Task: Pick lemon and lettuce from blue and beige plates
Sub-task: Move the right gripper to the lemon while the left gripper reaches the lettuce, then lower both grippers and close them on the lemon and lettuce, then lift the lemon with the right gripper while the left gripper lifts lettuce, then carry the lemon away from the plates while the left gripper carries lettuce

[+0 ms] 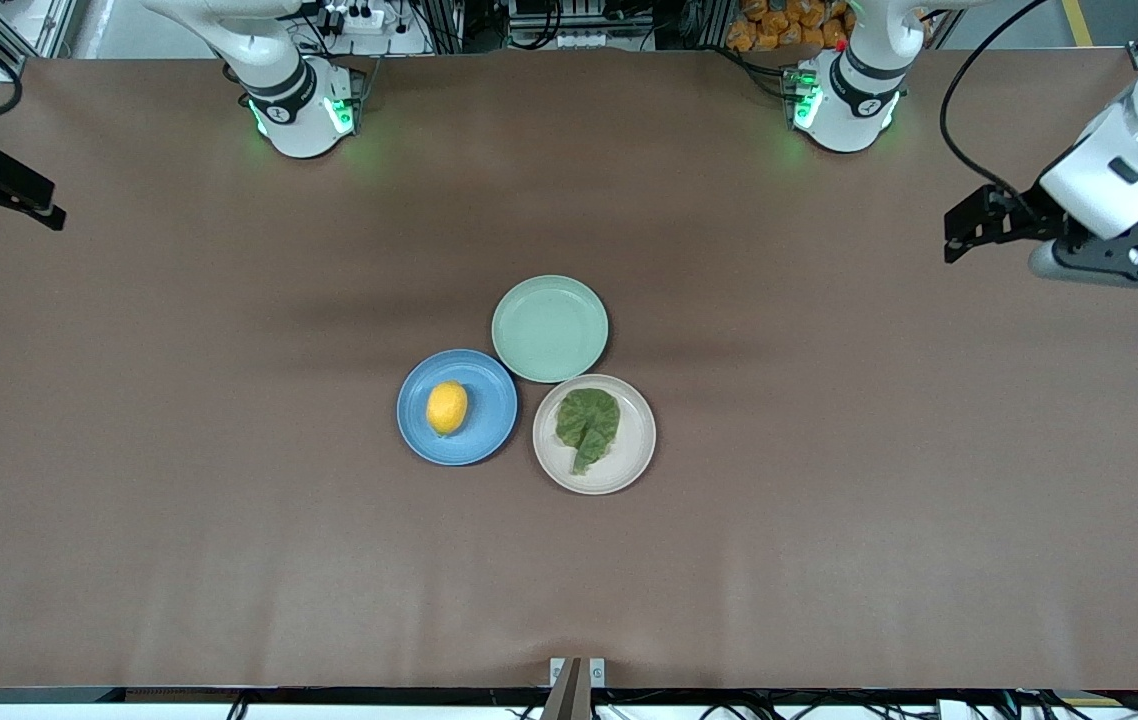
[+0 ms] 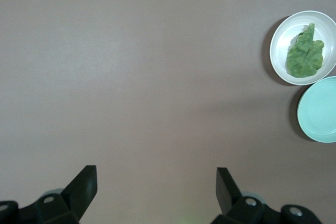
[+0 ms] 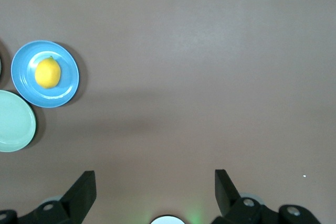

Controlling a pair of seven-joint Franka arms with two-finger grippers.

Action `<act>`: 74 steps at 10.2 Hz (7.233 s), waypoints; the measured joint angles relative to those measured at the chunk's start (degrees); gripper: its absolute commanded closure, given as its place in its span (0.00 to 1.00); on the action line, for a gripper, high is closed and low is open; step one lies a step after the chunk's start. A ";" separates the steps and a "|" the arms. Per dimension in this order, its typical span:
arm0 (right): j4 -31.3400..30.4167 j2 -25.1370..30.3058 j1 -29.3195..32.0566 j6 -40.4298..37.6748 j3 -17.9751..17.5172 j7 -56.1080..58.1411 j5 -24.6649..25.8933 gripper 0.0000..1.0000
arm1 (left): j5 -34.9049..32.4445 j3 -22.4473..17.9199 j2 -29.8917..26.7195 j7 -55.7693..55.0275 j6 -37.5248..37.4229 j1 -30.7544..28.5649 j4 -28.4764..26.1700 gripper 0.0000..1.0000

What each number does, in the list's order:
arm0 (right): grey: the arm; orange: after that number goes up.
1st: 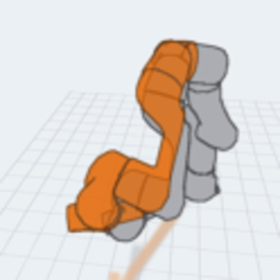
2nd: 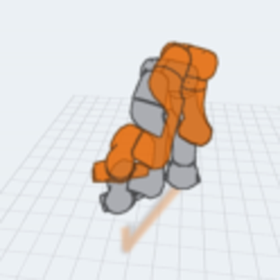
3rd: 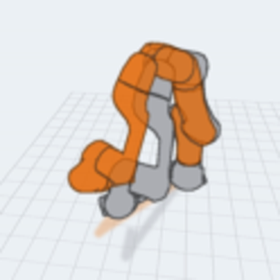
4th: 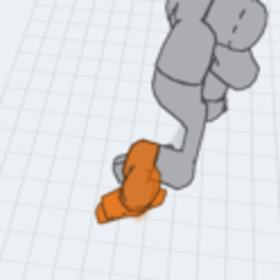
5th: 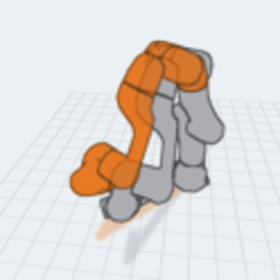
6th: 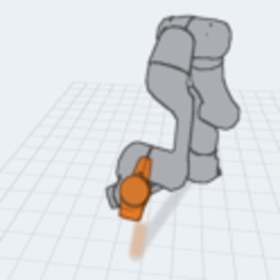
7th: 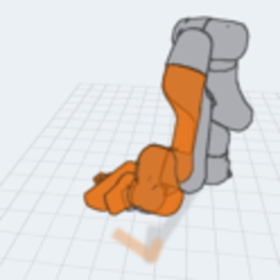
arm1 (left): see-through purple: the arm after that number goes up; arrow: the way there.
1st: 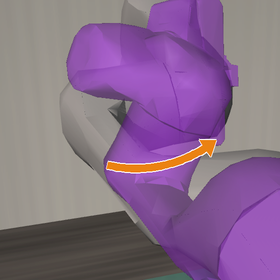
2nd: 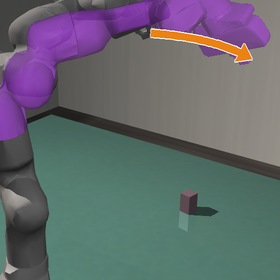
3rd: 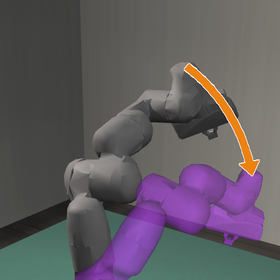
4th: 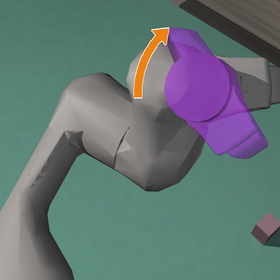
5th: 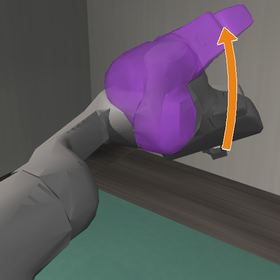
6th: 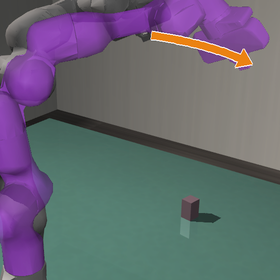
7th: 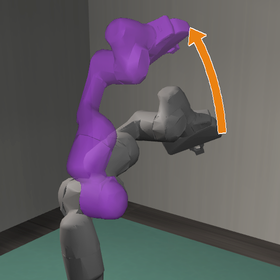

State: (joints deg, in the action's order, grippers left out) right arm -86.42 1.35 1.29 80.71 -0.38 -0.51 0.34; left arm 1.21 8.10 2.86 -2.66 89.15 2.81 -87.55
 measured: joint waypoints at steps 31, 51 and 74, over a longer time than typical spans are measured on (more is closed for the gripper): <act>-9.24 -38.88 -24.64 50.52 -3.69 -41.87 -3.56 0.00 | -4.51 -10.04 46.32 -44.23 59.31 38.44 5.70 0.00; -11.97 -26.98 -9.25 34.55 -0.28 -9.86 -3.43 1.00 | -4.53 -10.76 47.99 -48.88 60.58 38.77 7.74 1.00; -29.49 -28.68 -3.48 56.66 5.90 11.95 -1.63 0.00 | -0.23 -10.74 35.84 -11.81 29.43 8.85 5.03 0.00</act>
State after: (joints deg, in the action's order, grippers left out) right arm -115.92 -27.34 -2.19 137.37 5.51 11.44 -1.29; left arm 0.98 -2.64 38.70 -14.47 118.58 11.66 -82.52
